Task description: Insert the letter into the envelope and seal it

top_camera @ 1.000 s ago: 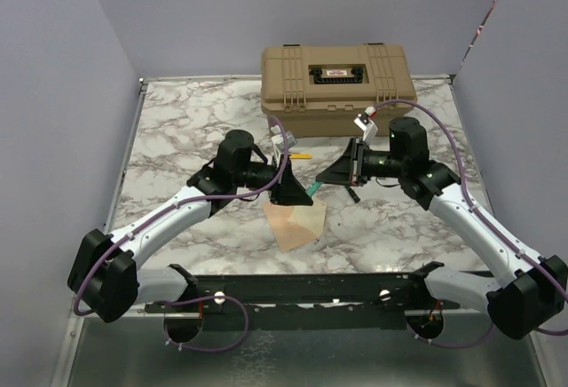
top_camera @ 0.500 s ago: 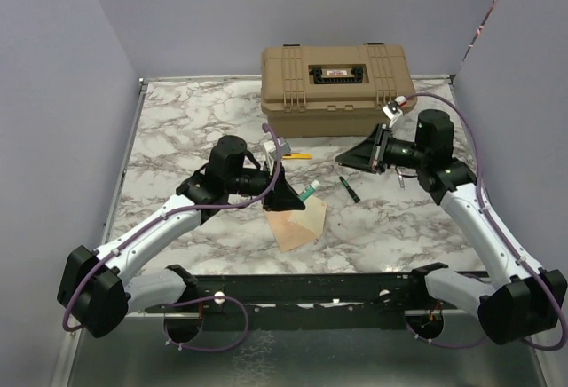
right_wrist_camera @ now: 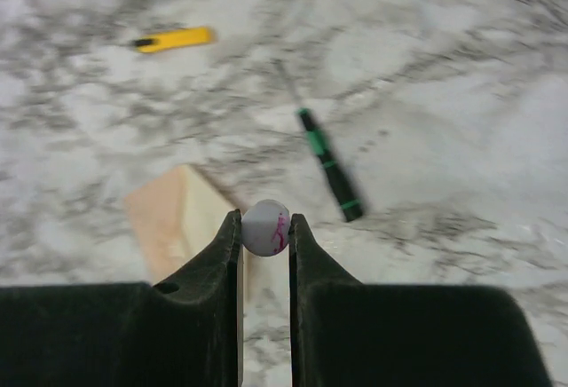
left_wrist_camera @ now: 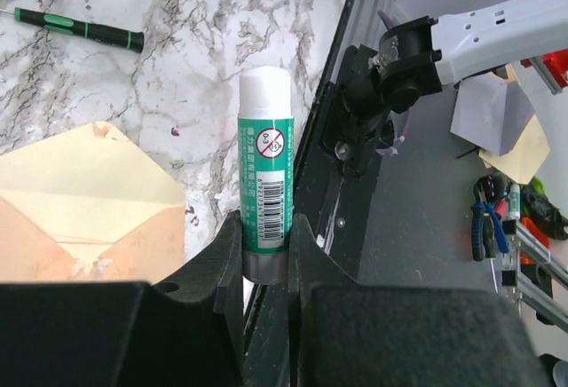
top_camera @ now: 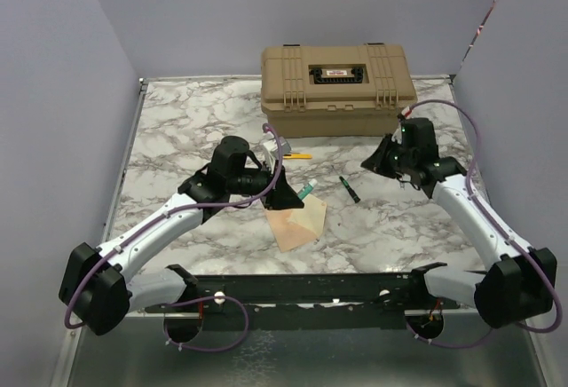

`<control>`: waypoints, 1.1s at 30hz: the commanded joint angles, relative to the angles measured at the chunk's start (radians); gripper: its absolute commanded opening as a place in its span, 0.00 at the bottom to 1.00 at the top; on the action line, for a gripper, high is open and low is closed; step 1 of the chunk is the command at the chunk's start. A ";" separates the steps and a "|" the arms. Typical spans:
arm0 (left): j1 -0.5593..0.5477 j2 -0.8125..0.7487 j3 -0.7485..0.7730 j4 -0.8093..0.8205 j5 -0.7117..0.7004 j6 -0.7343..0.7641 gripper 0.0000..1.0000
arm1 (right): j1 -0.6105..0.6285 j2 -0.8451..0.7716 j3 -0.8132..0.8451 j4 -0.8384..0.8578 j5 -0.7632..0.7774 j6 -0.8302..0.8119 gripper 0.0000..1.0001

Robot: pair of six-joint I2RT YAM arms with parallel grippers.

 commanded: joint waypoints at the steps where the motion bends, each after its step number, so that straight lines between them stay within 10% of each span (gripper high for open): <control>1: 0.004 0.038 0.013 0.000 -0.046 -0.007 0.00 | -0.003 0.079 -0.123 0.059 0.374 -0.062 0.07; 14: 0.004 0.118 0.017 -0.001 -0.085 -0.014 0.00 | 0.032 0.291 -0.309 0.382 0.629 0.035 0.14; 25: 0.004 0.148 0.036 0.000 -0.107 -0.046 0.00 | 0.044 0.291 -0.256 0.230 0.602 0.094 0.56; 33: 0.003 0.153 0.090 0.009 -0.154 -0.107 0.00 | 0.044 0.023 -0.114 -0.026 0.482 0.096 0.64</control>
